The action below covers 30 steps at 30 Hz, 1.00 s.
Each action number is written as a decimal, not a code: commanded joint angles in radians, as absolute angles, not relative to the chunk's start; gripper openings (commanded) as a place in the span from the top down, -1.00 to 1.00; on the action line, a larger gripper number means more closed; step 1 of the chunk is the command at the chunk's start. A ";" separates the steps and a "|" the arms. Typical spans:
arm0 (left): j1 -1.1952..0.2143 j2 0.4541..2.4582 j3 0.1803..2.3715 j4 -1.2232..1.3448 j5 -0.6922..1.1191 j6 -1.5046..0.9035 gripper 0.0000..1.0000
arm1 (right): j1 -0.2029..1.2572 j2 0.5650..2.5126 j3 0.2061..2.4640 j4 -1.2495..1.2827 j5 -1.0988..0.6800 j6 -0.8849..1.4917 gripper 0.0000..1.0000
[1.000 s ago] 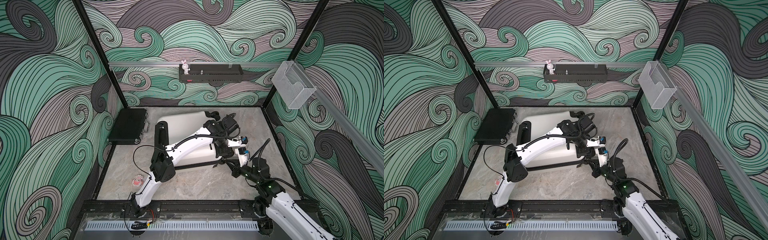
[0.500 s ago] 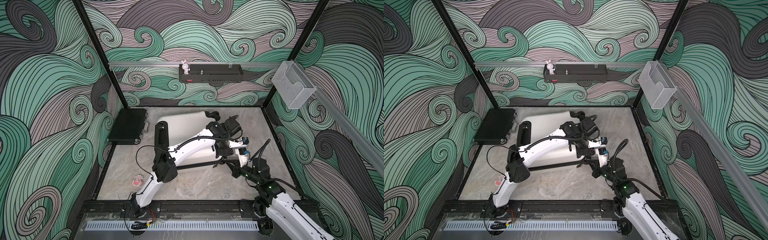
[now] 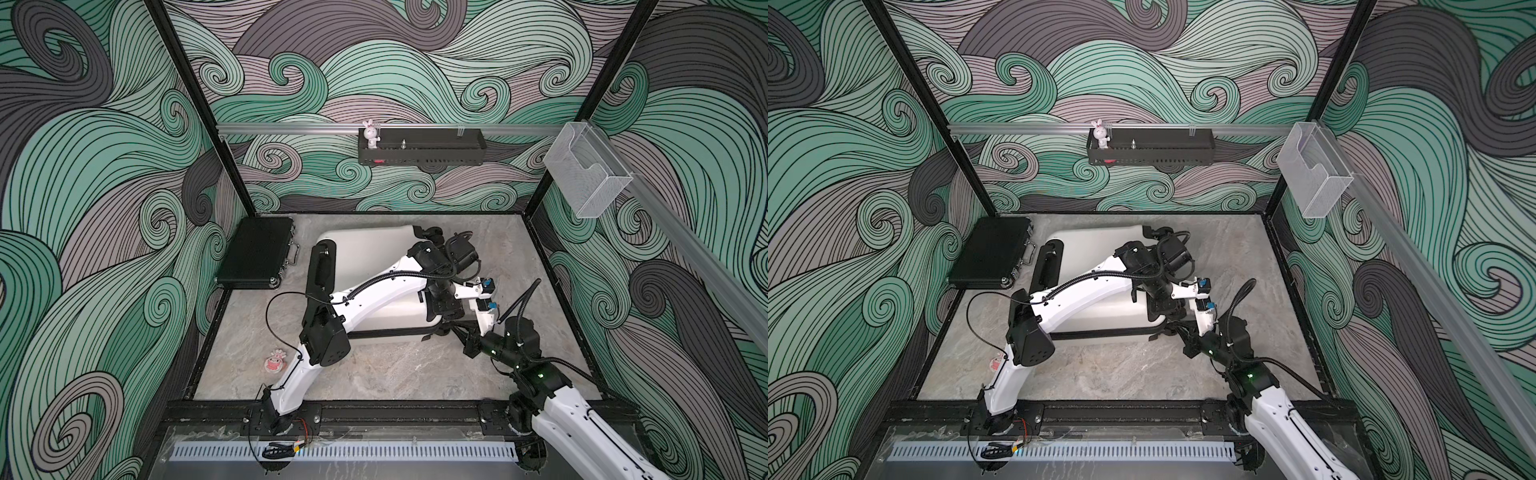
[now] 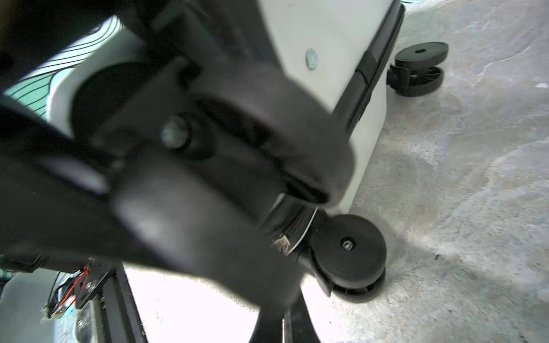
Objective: Open the suitcase zippers
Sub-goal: Pick up the suitcase from the center of the board, then unzip the zipper on the suitcase.
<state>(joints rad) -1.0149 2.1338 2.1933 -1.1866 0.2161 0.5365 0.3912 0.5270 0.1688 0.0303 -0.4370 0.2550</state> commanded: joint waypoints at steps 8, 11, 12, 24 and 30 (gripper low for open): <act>-0.995 1.863 2.046 -1.290 0.466 0.613 0.84 | 0.381 0.589 0.262 0.130 -0.418 0.255 1.00; -0.993 1.813 1.990 -1.269 0.499 0.619 0.84 | 0.381 0.621 0.277 0.155 -0.419 0.250 1.00; -0.993 1.797 1.971 -1.263 0.508 0.622 0.85 | 0.380 0.633 0.281 0.161 -0.417 0.246 1.00; -0.994 1.618 1.747 -1.127 0.637 0.636 0.84 | 0.379 0.848 0.379 0.242 -0.382 0.228 1.00; -0.992 1.536 1.647 -1.053 0.688 0.644 0.84 | 0.359 0.994 0.442 0.292 -0.323 0.240 1.00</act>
